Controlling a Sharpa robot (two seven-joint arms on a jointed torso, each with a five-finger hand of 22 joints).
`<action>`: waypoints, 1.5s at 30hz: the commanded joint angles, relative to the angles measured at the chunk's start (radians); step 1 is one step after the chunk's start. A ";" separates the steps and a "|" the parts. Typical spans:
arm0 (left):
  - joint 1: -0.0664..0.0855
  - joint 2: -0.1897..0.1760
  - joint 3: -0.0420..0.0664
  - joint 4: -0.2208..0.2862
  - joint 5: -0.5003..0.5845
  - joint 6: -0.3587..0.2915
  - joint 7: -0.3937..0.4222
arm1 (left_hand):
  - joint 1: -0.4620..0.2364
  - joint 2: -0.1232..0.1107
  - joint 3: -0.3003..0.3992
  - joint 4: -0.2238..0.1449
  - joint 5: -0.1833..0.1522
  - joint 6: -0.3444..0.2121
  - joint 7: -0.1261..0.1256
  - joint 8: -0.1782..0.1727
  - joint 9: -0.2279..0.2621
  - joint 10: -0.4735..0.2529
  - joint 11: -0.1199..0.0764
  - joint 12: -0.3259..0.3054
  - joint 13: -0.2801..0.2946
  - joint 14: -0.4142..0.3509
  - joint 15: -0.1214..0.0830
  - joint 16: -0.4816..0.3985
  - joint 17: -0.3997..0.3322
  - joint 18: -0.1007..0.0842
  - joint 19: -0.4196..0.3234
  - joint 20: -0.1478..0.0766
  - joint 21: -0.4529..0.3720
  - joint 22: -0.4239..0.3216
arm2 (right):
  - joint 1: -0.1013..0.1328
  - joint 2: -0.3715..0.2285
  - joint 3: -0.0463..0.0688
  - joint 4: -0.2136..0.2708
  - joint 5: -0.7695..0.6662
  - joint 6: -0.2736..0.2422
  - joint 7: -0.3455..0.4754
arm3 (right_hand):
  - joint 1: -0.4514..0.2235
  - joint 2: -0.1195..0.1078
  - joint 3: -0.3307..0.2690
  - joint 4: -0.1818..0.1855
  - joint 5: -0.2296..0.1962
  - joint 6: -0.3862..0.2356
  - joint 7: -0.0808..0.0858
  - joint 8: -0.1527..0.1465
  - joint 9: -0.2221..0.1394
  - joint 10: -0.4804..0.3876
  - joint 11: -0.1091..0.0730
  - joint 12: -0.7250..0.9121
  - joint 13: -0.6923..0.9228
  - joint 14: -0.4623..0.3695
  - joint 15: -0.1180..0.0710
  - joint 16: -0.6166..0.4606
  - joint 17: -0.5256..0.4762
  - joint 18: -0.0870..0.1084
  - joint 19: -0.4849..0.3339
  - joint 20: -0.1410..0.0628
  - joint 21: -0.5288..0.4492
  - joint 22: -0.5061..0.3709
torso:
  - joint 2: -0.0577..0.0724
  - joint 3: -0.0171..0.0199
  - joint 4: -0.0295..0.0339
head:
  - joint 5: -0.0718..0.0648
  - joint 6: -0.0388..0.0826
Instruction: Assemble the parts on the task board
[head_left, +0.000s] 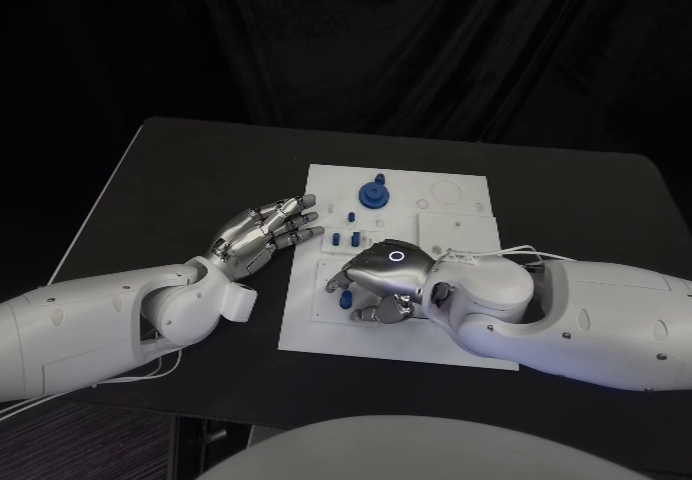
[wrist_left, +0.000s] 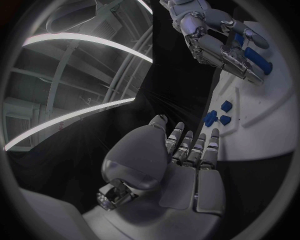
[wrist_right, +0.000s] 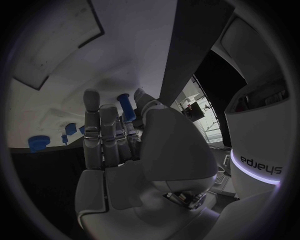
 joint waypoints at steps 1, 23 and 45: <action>-0.002 0.000 0.001 0.002 0.003 0.012 0.009 | 0.009 0.003 -0.001 -0.004 0.007 -0.002 0.004 0.006 0.001 -0.001 -0.006 -0.006 -0.001 -0.004 0.003 0.001 0.001 -0.020 0.006 -0.001 -0.004 -0.001 | -0.001 -0.018 0.001 0.015 -0.006 -0.084 0.017 | -0.009 0.000 -0.009 0.001 -0.003 -0.007 -0.001 0.004 -0.002 -0.010 -0.002 0.004 0.002 -0.002 -0.001 0.005 0.003 0.010 -0.001 0.004 0.002 0.040 | 0.000 0.0002 0.0006 | -0.001 0.000; -0.003 -0.027 0.001 0.020 0.003 -0.004 0.022 | 0.010 -0.002 0.001 -0.009 0.008 0.008 0.006 0.009 0.003 0.001 -0.007 -0.002 0.000 -0.004 0.001 0.002 0.001 -0.019 0.007 -0.001 -0.004 -0.002 | 0.154 -0.427 0.000 0.212 0.558 -0.112 0.089 | 0.087 0.032 0.040 -0.012 0.136 0.151 0.039 0.142 0.047 0.081 -0.077 0.480 0.257 0.040 -0.046 0.044 0.042 0.002 0.030 -0.037 0.105 0.054 | -0.002 -0.0022 0.0020 | -0.056 0.000; -0.003 -0.032 0.001 0.026 0.002 -0.002 0.042 | 0.009 -0.007 0.004 -0.016 0.013 0.023 0.008 0.014 0.006 0.010 -0.008 0.006 0.001 -0.003 -0.003 0.004 0.002 -0.017 0.008 -0.002 -0.005 -0.003 | 0.058 -0.579 -0.002 0.262 0.369 -0.069 -0.348 | -0.374 0.108 -0.214 0.109 0.235 0.110 -0.052 0.666 0.403 0.760 -0.151 1.341 1.359 0.368 -0.109 0.529 0.642 -0.124 0.311 -0.094 0.949 0.222 | -0.002 -0.0016 -0.0028 | -0.182 0.000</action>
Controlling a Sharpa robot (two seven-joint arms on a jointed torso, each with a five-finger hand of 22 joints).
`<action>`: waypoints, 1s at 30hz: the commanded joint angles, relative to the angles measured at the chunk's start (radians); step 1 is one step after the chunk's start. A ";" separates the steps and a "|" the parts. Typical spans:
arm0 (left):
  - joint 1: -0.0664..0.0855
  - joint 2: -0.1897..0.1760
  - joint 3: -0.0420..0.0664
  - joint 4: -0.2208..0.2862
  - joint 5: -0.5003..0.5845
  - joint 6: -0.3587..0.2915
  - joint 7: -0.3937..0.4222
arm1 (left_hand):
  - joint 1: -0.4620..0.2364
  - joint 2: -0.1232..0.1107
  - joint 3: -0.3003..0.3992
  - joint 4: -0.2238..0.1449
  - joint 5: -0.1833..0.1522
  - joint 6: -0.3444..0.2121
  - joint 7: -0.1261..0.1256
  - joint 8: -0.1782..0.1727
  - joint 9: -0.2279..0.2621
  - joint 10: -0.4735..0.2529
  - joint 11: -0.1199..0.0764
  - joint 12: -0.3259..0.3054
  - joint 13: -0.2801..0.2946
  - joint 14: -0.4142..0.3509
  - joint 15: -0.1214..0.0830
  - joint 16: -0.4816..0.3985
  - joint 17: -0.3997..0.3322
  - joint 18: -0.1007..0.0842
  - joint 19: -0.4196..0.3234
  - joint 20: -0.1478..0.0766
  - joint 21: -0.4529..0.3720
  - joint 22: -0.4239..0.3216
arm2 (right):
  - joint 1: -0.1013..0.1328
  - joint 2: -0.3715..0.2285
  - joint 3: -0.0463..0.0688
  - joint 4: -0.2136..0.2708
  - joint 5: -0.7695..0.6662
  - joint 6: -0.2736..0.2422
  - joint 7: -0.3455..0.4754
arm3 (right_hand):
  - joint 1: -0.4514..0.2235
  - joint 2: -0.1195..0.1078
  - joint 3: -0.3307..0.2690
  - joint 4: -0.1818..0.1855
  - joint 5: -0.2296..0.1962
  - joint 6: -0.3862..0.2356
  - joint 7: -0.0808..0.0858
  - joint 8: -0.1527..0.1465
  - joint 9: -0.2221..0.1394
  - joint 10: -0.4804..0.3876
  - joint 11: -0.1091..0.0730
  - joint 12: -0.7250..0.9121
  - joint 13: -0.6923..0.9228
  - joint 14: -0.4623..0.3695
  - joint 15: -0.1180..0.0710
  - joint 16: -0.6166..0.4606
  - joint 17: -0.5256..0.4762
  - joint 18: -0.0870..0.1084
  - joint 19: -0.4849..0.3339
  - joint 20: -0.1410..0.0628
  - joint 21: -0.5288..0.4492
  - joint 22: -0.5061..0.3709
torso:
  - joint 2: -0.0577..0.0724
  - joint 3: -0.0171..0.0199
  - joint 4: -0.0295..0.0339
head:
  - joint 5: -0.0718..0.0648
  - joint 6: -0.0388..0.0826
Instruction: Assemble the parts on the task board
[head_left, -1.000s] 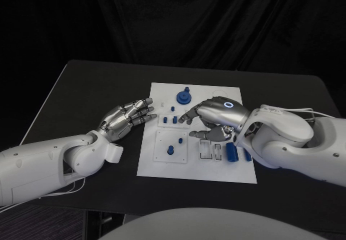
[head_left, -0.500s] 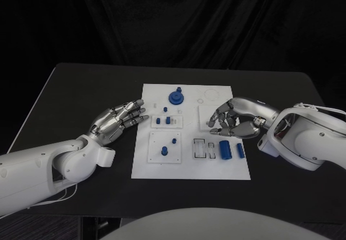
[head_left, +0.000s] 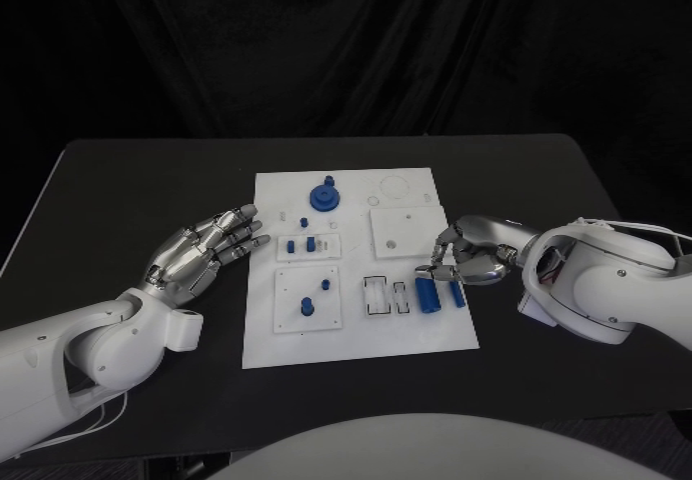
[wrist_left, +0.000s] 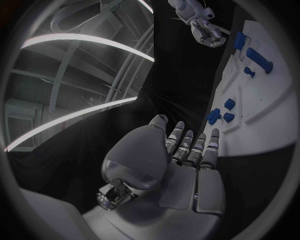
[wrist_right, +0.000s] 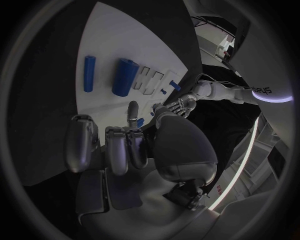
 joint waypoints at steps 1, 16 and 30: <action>-0.002 0.002 0.001 0.001 0.002 0.004 0.019 | 0.005 -0.003 0.001 -0.007 0.005 0.005 0.001 0.006 0.001 0.003 -0.001 0.002 0.001 -0.003 -0.003 0.004 0.002 -0.017 0.008 -0.002 -0.005 0.002 | -0.005 -0.007 0.000 0.016 -0.133 -0.004 -0.146 | -0.020 -0.003 -0.009 0.000 0.006 0.003 -0.019 0.043 0.042 0.104 -0.019 0.003 0.263 0.104 -0.019 0.003 0.263 -0.029 0.067 -0.016 0.126 0.234 | 0.000 0.0009 -0.0020 | -0.017 0.000; -0.002 0.003 0.001 -0.004 0.002 0.009 0.007 | 0.005 -0.003 0.001 -0.008 0.005 0.001 0.002 0.005 0.000 0.003 0.000 0.002 0.001 -0.002 -0.003 0.005 0.002 -0.016 0.009 -0.001 -0.004 0.002 | -0.048 0.012 0.000 0.023 -0.257 0.085 -0.265 | -0.105 -0.015 -0.017 0.004 -0.045 -0.034 -0.011 0.013 0.052 0.104 -0.015 0.003 0.263 0.104 -0.021 0.003 0.263 -0.026 0.059 -0.020 0.121 0.229 | 0.001 0.0006 -0.0044 | -0.019 0.000; -0.004 0.003 0.000 -0.007 0.002 0.011 0.002 | 0.004 -0.003 0.002 -0.008 0.006 -0.003 0.002 0.004 -0.001 0.001 0.001 -0.001 0.000 -0.003 -0.002 0.005 0.002 -0.016 0.010 -0.001 -0.004 0.001 | -0.084 0.051 0.000 -0.015 -0.268 0.080 -0.253 | -0.167 -0.003 -0.011 0.004 -0.056 -0.020 -0.003 -0.045 0.017 0.104 -0.008 0.003 0.263 0.104 -0.015 0.003 0.263 -0.025 0.056 -0.014 0.121 0.228 | 0.003 0.0017 -0.0018 | -0.020 0.000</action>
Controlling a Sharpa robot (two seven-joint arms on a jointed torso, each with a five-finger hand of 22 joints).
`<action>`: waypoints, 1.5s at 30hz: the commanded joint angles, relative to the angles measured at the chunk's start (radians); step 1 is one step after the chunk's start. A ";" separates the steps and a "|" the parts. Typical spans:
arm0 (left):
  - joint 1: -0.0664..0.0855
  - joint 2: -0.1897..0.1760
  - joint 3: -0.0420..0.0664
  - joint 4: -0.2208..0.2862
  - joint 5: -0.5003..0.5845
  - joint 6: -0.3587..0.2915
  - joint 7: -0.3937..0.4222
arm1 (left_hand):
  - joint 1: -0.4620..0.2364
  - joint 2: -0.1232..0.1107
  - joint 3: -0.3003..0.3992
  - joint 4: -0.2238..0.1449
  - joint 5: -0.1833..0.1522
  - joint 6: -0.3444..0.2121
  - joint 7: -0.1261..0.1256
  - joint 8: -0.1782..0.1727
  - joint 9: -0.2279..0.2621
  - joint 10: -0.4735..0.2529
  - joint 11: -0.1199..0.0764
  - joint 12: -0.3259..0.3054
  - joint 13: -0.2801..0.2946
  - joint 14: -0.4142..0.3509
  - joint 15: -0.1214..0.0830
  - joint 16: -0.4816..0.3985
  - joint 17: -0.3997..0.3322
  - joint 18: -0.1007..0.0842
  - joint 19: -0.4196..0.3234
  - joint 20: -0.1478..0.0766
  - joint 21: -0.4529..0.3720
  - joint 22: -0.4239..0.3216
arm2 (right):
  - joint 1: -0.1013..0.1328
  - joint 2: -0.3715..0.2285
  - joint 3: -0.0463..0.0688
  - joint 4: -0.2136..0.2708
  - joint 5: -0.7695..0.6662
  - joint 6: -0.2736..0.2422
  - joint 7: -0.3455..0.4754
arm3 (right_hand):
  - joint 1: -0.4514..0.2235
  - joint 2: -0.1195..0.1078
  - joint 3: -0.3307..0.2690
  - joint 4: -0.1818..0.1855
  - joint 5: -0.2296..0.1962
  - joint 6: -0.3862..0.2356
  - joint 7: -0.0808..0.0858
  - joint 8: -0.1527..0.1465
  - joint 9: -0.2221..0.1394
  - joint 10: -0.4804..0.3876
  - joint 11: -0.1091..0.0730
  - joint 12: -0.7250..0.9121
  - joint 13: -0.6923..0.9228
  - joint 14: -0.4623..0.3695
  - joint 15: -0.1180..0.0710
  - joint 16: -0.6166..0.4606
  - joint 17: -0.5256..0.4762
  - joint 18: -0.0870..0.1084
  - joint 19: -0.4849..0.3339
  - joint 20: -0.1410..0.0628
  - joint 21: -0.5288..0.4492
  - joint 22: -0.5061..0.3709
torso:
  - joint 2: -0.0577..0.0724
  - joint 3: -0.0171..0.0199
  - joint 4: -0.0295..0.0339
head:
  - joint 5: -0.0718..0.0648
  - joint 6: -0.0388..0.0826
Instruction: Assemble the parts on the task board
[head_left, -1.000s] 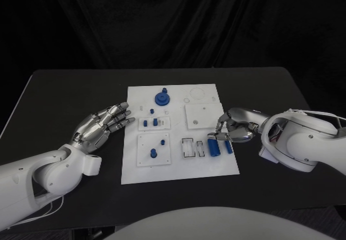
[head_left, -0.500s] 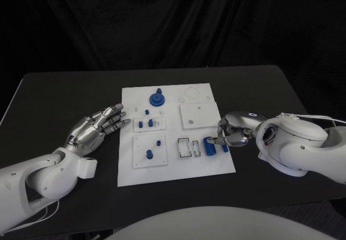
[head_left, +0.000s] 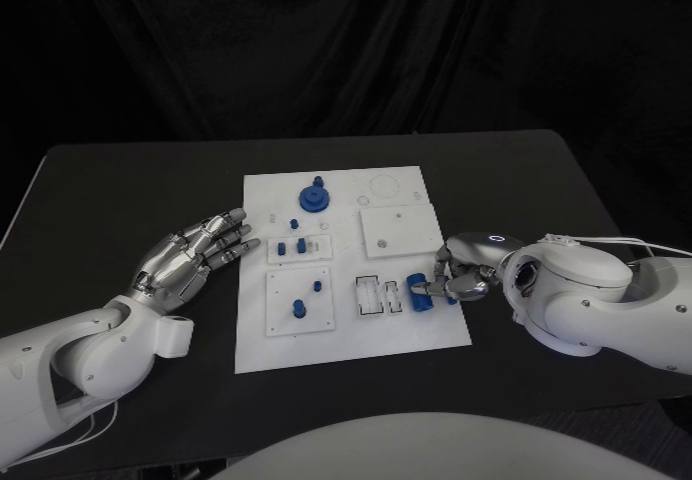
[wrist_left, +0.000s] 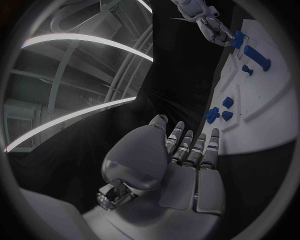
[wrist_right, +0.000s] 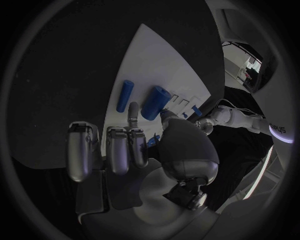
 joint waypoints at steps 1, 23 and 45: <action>-0.002 0.001 0.001 0.002 0.002 0.009 0.006 | 0.004 -0.003 0.000 -0.005 0.006 -0.003 0.002 0.004 -0.001 0.001 0.001 -0.001 0.000 -0.003 -0.002 0.005 0.001 -0.016 0.006 0.003 -0.004 0.000 | -0.010 0.006 0.000 -0.004 -0.021 0.006 -0.016 | -0.014 -0.001 0.002 -0.001 -0.003 0.006 0.006 -0.009 -0.005 0.104 0.009 0.003 0.263 0.105 0.004 0.002 0.263 -0.005 0.057 0.001 0.001 0.229 | 0.002 0.0009 0.0003 | 0.004 0.000; -0.007 0.006 0.001 -0.006 0.002 0.011 -0.006 | 0.003 -0.002 0.001 -0.006 0.006 -0.006 0.003 0.003 -0.001 0.000 0.002 -0.002 0.000 -0.003 -0.001 0.005 0.001 -0.016 0.007 0.003 -0.004 -0.001 | -0.027 0.055 0.000 -0.036 -0.021 0.051 -0.013 | 0.091 0.017 -0.020 -0.027 0.133 0.067 -0.005 -0.065 -0.030 0.104 0.001 0.003 0.263 0.105 -0.002 0.002 0.263 -0.007 0.058 -0.004 0.014 0.231 | 0.000 0.0006 -0.0009 | 0.012 0.000; -0.019 0.008 0.001 -0.011 0.002 0.016 -0.008 | 0.004 0.001 0.006 -0.009 0.007 -0.009 0.005 0.002 -0.002 -0.003 0.004 -0.005 -0.001 -0.004 0.000 0.004 0.001 -0.016 0.007 0.004 -0.005 -0.002 | -0.010 0.047 0.001 0.002 0.246 -0.128 0.050 | 0.257 -0.030 0.097 -0.065 0.658 0.063 -0.019 -0.038 0.024 0.104 -0.015 0.003 0.263 0.105 -0.016 0.002 0.263 -0.015 0.074 -0.017 0.046 0.242 | -0.001 0.0007 -0.0003 | 0.025 0.000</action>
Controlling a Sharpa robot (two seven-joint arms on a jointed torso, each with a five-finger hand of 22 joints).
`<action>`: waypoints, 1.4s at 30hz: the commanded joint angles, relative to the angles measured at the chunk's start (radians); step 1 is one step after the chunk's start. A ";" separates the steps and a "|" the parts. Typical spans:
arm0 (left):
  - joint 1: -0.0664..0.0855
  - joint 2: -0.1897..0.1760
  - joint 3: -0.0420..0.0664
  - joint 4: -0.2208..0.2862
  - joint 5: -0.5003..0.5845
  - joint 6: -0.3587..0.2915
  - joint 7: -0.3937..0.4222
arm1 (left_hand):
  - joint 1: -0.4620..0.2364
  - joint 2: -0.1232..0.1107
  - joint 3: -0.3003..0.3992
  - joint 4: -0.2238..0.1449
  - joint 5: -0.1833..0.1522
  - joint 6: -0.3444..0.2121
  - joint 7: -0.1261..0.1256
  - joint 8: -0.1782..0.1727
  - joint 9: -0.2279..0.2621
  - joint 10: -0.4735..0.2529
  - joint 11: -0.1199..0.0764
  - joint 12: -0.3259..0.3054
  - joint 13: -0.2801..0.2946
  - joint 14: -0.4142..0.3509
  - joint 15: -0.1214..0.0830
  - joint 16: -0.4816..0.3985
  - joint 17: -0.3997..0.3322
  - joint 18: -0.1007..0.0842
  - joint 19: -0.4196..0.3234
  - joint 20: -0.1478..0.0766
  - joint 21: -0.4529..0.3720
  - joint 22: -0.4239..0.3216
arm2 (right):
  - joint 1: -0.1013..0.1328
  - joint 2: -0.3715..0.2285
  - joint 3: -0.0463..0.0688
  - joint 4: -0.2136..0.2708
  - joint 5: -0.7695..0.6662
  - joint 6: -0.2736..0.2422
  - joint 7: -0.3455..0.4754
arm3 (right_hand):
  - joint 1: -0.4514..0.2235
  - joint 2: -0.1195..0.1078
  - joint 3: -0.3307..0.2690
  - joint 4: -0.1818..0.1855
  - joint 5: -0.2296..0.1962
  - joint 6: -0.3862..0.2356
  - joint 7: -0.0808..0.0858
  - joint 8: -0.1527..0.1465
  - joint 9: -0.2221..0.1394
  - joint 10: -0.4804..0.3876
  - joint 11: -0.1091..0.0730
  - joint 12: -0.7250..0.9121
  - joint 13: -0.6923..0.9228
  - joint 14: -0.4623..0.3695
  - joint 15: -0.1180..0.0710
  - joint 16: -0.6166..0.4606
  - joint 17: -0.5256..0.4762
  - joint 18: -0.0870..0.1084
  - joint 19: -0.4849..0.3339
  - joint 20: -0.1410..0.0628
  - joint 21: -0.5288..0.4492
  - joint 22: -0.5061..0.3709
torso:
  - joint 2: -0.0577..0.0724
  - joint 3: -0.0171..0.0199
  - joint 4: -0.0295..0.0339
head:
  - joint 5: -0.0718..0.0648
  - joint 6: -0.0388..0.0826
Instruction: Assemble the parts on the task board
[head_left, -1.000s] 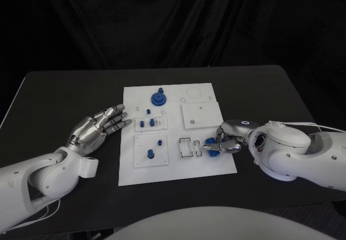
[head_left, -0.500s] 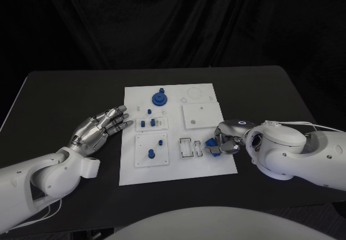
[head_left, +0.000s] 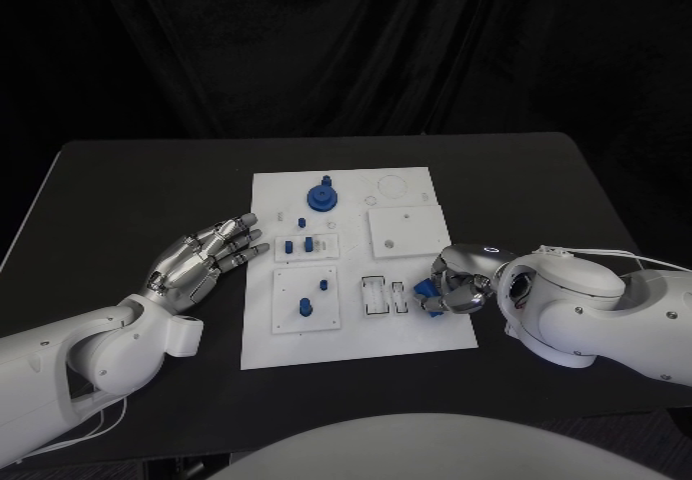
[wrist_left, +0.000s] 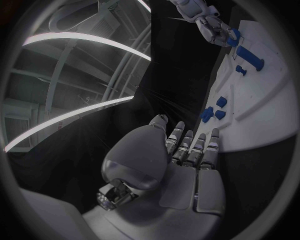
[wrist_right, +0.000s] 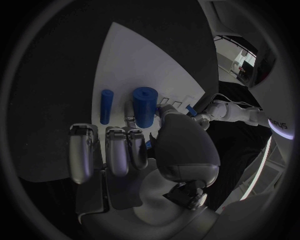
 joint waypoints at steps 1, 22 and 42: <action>-0.002 0.002 0.001 0.001 0.002 0.013 0.008 | 0.004 0.001 0.003 -0.005 0.005 -0.006 0.001 0.002 -0.001 -0.003 0.004 -0.005 -0.001 -0.004 0.000 0.004 0.001 -0.016 0.006 0.002 -0.005 -0.001 | 0.014 0.002 0.001 0.011 0.175 -0.098 0.034 | 0.006 0.018 0.056 -0.040 0.022 -0.009 -0.018 0.004 0.023 0.104 -0.004 0.003 0.263 0.106 -0.008 0.003 0.263 -0.015 0.070 -0.006 0.007 0.242 | 0.000 0.0002 -0.0004 | 0.003 0.000; -0.002 0.009 0.001 -0.004 0.002 0.014 0.008 | 0.004 0.002 0.004 -0.006 0.005 -0.006 0.002 0.002 -0.001 -0.004 0.004 -0.005 -0.001 -0.004 0.000 0.005 0.001 -0.016 0.007 0.002 -0.004 0.000 | 0.028 0.103 0.001 -0.024 0.278 -0.139 0.070 | -0.069 0.049 0.033 0.015 -0.282 -0.017 -0.012 0.006 0.049 0.104 0.002 0.003 0.263 0.106 -0.002 0.003 0.263 -0.004 0.047 -0.001 -0.032 0.227 | 0.002 -0.0009 0.0011 | 0.014 0.000; -0.003 0.012 0.001 -0.009 0.002 0.018 0.005 | 0.004 0.003 0.006 -0.007 0.006 -0.009 0.002 0.002 -0.002 -0.005 0.003 -0.006 -0.001 -0.004 0.001 0.005 0.001 -0.017 0.008 0.002 -0.004 0.001 | 0.024 0.147 0.001 -0.039 0.279 -0.121 0.067 | -0.228 0.111 -0.068 0.018 -0.587 -0.019 -0.004 -0.003 0.062 0.104 0.010 0.003 0.263 0.106 0.005 0.003 0.263 0.004 0.031 0.007 -0.061 0.217 | 0.001 -0.0005 -0.0003 | 0.021 0.000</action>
